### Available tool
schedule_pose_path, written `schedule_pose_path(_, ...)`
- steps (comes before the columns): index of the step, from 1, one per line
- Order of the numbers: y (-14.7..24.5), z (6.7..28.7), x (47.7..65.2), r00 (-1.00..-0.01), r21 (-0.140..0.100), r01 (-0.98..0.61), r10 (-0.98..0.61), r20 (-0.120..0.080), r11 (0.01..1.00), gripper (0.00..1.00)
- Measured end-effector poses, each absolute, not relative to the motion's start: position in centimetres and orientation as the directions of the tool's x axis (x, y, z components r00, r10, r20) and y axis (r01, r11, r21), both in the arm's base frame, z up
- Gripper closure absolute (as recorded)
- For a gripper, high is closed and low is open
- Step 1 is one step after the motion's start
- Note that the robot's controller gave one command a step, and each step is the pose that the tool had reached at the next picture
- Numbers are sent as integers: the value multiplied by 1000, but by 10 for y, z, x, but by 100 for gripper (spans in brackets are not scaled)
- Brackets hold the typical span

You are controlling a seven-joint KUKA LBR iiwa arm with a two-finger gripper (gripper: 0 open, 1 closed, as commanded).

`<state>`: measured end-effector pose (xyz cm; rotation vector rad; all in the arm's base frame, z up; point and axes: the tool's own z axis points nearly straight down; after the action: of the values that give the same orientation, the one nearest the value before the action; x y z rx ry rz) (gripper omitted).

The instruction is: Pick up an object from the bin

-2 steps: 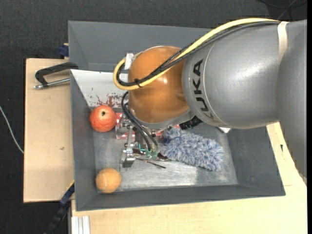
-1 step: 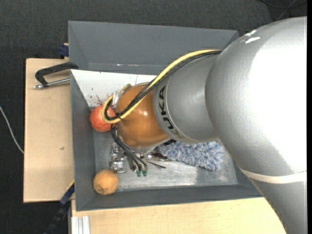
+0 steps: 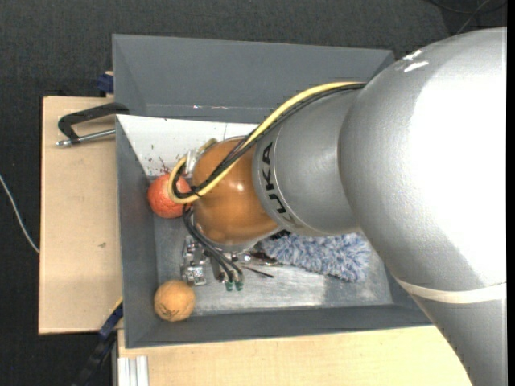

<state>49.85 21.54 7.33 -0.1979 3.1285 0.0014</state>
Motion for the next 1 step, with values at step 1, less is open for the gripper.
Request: schedule_pose_path(1,204,74,495,-963,3,-270,-270,-3,963,100)
